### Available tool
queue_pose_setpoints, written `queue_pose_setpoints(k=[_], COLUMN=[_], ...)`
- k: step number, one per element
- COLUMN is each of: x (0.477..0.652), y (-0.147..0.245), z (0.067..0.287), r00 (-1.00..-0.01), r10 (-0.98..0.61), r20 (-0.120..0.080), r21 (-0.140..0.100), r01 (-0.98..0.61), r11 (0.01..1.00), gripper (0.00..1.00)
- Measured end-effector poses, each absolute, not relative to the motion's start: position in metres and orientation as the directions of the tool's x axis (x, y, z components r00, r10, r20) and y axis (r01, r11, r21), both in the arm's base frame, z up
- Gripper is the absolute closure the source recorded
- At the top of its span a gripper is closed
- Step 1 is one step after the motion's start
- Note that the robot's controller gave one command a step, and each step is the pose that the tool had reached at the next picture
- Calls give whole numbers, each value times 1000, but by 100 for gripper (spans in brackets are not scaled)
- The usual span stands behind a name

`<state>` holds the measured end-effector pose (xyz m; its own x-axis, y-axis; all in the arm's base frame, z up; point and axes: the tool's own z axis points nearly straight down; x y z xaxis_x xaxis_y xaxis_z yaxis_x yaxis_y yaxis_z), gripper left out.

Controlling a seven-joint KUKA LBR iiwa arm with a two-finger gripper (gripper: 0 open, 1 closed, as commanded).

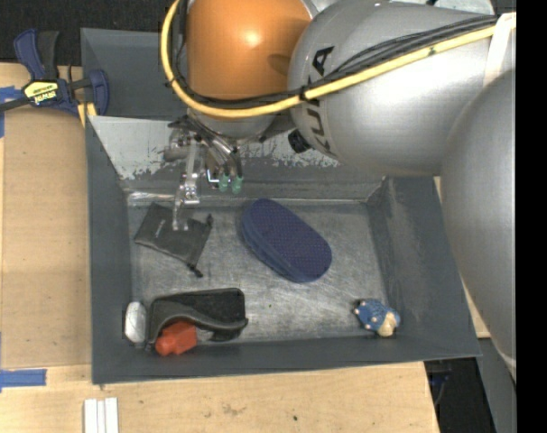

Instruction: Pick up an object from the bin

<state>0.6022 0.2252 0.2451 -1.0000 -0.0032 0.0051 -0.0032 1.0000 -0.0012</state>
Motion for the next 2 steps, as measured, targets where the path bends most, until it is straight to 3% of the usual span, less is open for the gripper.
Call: queue_pose_setpoints(k=[1,2], x=[604,587], y=[202,197], z=[70,101], r00=[-993,-959], r10=[120,283], r20=[-5,0], r21=[4,0], r01=[120,283], r11=[993,959], gripper=[0,0])
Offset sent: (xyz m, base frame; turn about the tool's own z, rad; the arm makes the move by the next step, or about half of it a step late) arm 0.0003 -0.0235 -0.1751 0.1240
